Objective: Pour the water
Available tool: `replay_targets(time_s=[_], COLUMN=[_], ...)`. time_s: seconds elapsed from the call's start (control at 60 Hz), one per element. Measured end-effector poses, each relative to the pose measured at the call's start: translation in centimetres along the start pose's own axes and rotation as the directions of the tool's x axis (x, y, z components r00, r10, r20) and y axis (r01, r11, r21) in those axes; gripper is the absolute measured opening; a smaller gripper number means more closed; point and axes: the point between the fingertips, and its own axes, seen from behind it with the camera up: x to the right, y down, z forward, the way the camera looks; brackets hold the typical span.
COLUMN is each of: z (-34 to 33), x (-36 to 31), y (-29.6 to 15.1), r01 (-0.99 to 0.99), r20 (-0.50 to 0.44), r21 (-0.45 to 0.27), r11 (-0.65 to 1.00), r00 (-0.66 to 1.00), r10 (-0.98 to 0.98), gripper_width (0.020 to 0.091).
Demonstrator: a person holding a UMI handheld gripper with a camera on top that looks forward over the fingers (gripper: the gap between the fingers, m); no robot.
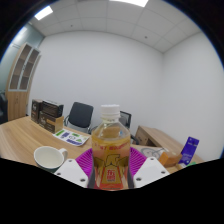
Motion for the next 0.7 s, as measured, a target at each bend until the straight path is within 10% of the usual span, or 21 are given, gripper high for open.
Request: replay_targets(time_s=[0.25,0.4,0.55,0.633,0.7], z=[2.1,1.8,1.5,0.8,-0.3], x=[-0.9,-0.6,-0.6,-0.8,-0.4], y=[8.8,8.5,9.0,11.0,10.7], r01=[-0.306,-0.28,-0.282,-0.242,-0.234], r20=[0.04,0.058,0.068,0.069,0.072], r21=[-0.118,-0.071,-0.105,-0.227,-0.222], r11=[0.945,0.957,0.954,0.943,0.947], r00=[0.949,0.957,0.955,0.962,0.964], r10=[0.312,0.284,0.29,0.264,0.255], gripper_width=[0.0476,0.049,0.0613,0.0859,0.0829])
